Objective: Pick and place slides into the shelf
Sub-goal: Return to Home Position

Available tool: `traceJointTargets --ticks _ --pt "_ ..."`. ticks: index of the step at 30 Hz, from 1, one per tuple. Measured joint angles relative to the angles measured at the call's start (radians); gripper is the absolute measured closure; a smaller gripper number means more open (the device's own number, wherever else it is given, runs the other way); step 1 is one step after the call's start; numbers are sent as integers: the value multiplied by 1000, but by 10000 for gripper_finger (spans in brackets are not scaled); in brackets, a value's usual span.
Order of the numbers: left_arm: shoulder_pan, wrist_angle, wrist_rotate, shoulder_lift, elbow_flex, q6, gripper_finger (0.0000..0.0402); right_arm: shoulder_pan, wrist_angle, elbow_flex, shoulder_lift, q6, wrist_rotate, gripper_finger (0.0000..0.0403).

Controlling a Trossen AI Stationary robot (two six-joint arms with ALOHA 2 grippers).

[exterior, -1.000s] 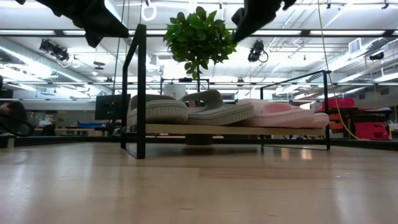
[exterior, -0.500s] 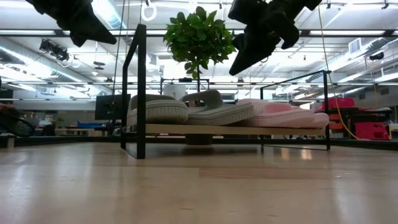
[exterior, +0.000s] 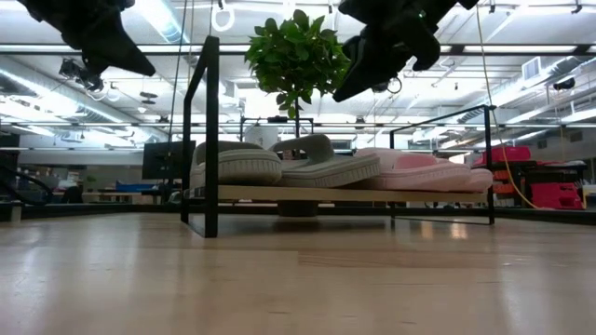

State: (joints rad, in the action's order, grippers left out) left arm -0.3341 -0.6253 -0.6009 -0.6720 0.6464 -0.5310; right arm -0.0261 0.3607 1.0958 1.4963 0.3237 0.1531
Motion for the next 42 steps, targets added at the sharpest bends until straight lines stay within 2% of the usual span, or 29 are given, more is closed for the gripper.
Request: traceJointTargets --ticks 7,14,17,20,23,28,37,42 --pt "-105 -10 -112 1 0 -4 395 -34 5 0 0 29 99 398" --pt "-140 -1 -166 24 0 101 397 -39 12 0 -16 5 112 400" --pt "-138 42 -170 49 -1 172 396 -39 11 0 -26 -8 112 400" --pt "-125 162 -164 97 -55 268 398 -41 7 0 -27 -9 112 400" --pt "-97 323 -119 182 -165 363 396 -42 7 0 -27 -19 112 400" --pt "-15 557 31 326 -321 505 398 -42 9 0 -31 -26 112 400" --pt "150 550 195 483 -414 519 397 -42 9 0 -36 -58 134 400" --pt "209 548 232 523 -478 508 399 -42 11 0 -36 -64 145 401"
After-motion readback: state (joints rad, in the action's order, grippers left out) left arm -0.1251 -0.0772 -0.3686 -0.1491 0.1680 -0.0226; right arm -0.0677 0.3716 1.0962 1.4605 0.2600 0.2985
